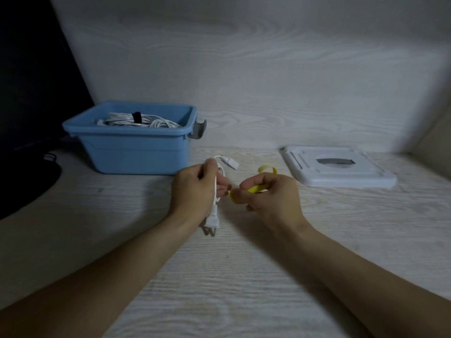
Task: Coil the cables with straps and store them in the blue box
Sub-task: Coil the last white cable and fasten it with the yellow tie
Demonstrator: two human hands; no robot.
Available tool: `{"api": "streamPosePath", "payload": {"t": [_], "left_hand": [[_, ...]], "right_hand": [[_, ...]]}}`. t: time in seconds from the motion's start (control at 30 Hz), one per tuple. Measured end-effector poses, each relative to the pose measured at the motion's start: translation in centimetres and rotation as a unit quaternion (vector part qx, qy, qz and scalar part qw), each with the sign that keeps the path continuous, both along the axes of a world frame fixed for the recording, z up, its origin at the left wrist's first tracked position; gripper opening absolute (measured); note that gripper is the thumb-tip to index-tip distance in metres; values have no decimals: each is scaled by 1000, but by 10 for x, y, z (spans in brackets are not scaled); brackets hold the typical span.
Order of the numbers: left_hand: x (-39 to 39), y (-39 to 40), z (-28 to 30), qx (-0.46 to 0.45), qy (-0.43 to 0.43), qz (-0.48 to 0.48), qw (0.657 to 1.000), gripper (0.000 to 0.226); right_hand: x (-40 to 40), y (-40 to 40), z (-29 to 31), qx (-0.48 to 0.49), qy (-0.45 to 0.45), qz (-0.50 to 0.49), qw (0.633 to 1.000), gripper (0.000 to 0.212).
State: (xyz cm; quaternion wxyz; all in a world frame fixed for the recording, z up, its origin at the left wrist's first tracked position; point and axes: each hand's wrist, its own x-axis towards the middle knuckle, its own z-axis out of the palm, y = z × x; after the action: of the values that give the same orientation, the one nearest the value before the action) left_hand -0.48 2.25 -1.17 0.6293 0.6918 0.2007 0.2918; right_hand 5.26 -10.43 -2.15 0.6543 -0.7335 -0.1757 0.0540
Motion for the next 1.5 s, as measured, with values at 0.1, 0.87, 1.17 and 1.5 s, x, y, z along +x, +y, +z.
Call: {"api": "streamPosePath", "payload": {"t": [0.1,0.87,1.17,1.5], "left_hand": [[0,-6,-2,-43,2,1,999,41],[4,-10,-14,-64,33,-95,993,28],[3,-3,-16,-113,31,-195,974,47],[2,6,-8,-150,42,-205,966,49]], "right_hand": [[-1,1,-1,18,3,-28,999,22],[-11,9,6,129,232,148,953,31],[-15,10,4,188,246,165,936,48],[-15,11,4,177,240,134,945,54]]}}
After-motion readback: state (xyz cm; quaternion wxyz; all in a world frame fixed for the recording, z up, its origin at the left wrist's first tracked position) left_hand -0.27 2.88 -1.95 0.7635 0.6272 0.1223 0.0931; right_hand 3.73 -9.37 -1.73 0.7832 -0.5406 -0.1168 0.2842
